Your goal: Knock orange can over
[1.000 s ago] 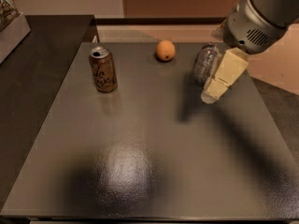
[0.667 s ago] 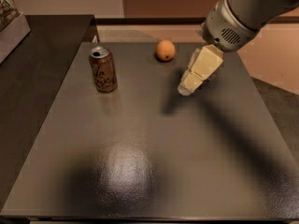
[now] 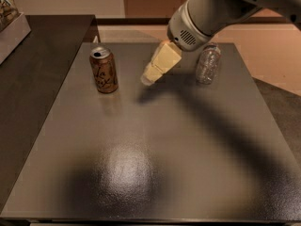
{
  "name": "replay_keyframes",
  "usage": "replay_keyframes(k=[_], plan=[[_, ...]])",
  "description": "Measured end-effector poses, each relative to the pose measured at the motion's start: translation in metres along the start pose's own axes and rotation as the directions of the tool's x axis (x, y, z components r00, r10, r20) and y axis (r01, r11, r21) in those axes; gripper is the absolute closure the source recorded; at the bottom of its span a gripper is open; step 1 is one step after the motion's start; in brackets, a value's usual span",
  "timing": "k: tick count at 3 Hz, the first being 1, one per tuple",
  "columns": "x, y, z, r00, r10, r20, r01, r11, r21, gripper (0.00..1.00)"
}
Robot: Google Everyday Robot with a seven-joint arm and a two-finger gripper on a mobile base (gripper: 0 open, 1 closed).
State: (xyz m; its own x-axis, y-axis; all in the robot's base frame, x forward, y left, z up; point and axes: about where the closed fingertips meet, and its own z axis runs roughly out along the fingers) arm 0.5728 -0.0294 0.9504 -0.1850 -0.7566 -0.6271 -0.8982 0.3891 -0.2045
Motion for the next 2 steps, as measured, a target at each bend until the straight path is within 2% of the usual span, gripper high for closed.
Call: replay_keyframes(k=[2], plan=[[-0.04,0.004,0.062,0.993,0.047,0.113,-0.043,0.9985,-0.034,0.0]])
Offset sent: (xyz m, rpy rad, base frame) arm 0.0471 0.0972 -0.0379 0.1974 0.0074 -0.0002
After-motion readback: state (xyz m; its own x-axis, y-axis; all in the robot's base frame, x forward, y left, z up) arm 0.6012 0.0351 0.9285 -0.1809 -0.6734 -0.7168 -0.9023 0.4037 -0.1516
